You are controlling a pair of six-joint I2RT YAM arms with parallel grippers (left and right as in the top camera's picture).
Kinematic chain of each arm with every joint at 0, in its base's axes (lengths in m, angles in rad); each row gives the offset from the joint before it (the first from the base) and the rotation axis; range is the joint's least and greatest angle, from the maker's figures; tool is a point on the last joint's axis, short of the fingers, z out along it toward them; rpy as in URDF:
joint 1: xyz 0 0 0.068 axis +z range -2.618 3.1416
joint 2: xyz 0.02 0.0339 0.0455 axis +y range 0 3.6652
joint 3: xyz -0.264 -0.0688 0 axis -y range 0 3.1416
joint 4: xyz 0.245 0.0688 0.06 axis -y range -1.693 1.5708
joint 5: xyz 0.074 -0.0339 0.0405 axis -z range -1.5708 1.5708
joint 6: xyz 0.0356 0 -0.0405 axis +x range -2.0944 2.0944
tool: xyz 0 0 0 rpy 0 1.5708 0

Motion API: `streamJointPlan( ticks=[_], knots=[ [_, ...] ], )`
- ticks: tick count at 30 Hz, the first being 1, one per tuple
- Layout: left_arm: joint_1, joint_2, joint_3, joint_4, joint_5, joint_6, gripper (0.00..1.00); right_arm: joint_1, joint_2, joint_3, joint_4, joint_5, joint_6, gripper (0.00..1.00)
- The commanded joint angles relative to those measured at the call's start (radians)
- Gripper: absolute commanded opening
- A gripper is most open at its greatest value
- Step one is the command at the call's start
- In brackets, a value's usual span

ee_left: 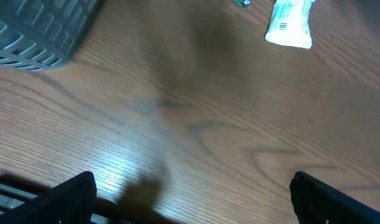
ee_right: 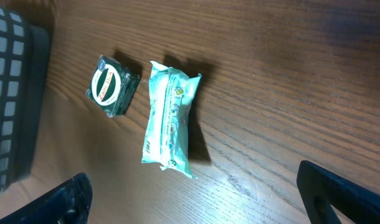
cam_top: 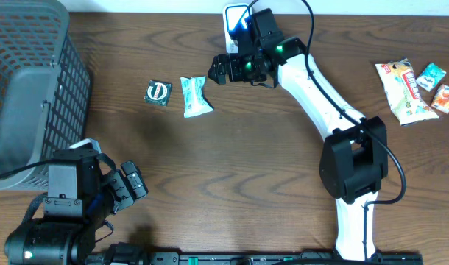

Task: Scan the item barcode
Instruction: 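Lower the right gripper onto the light-blue wrapped pack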

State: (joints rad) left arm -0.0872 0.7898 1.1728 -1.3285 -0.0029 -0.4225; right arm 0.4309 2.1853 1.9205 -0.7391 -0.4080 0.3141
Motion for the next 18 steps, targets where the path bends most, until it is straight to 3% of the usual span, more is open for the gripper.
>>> streamJointPlan(
  ticks=[1, 18],
  knots=[
    [-0.002, 0.000, 0.001, -0.003, -0.006, -0.006, 0.98, 0.028, 0.012, -0.006, 0.002, 0.051, 0.008, 0.99],
    [-0.002, 0.000, 0.001, -0.003, -0.006, -0.006, 0.98, 0.037, 0.042, -0.006, 0.010, 0.073, 0.056, 0.99]
  ],
)
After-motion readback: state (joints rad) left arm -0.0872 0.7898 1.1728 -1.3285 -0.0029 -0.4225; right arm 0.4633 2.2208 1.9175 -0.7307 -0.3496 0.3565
